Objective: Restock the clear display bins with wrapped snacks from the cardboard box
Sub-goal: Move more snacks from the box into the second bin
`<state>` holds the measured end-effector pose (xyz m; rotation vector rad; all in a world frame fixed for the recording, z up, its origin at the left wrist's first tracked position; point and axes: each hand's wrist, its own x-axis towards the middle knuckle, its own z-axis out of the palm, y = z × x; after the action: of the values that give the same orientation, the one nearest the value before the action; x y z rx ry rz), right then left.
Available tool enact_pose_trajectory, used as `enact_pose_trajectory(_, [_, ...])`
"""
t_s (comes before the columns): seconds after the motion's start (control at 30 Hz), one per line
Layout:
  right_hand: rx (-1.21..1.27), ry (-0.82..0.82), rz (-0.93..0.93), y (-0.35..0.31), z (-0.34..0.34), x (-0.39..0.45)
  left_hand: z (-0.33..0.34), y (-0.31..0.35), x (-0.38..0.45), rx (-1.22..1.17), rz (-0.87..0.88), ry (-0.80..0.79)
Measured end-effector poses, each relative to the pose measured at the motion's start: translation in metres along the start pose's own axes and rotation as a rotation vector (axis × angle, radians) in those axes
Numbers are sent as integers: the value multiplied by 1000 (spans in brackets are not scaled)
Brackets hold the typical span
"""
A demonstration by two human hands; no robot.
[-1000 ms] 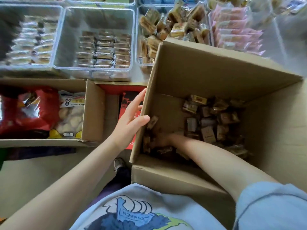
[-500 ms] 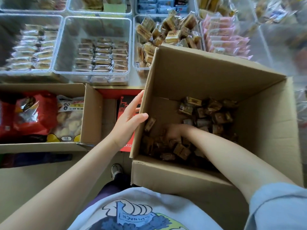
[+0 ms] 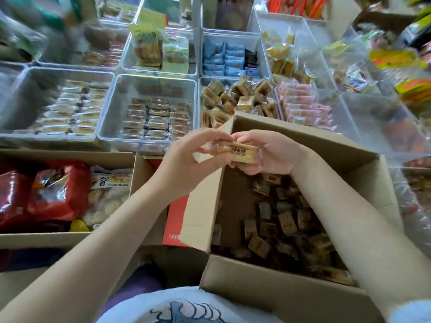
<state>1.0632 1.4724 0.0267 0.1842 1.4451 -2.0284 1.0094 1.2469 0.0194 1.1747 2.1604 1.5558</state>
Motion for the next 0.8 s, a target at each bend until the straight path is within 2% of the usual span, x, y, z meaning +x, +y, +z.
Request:
enact_pose_trajectory(0.17, [-174,36,84,-28,36,66,-64,-32,1,-214,-295,206])
enact_pose_trajectory(0.33, [-223,56,257,-43,67,155,-133,-84,-2,-230,-519,249])
enact_pose_trajectory(0.6, [-236,152,363,-45,121,326,-264,-195,-25,-199,-600,292])
enact_pose_trajectory(0.7, [-225,238,309,-48,144,386,-306,-236,-32,-192,-639,364])
enact_pose_trajectory(0.8, [-336,292,248,-55,163,443,-341,-272,-35,-203,-654,456])
